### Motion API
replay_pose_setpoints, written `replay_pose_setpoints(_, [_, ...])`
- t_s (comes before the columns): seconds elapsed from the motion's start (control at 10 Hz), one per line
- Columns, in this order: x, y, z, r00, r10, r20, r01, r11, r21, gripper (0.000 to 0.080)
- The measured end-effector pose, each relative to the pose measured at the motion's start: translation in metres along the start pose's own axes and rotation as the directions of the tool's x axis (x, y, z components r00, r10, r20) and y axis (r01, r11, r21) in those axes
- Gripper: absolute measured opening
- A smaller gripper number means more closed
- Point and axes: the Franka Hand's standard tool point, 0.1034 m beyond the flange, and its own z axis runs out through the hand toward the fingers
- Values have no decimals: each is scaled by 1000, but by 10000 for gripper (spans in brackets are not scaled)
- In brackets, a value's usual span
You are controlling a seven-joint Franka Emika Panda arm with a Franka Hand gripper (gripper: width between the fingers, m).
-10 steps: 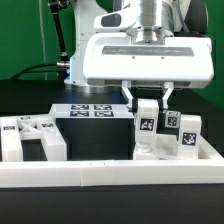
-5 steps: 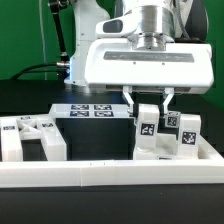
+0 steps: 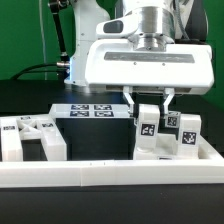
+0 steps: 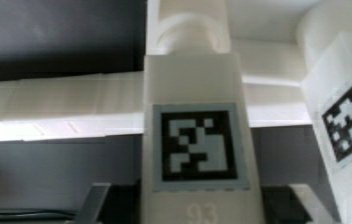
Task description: Assemble chair
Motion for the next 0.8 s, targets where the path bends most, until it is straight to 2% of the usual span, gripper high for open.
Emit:
replay_pose_setpoints(0.2, [-2,0,2,1000,-1,27,1,1000,1,304])
replay_pose_setpoints(0.3, [-3,0,2,1000,-1,29,1,1000,1,528])
replay_pose_setpoints(0.4, [-3,1,2,1000,-5,31,5,1000,-1,528])
replay_pose_setpoints(0.5, [-3,5,3,999,-12,32,12,1000,-3,612])
replay_pose_setpoints(0.6, [-2,7,3,999,-14,33,14,1000,-5,639])
replay_pose_setpoints(0.8, [-1,8,2,999,-22,40,23,1000,-4,648])
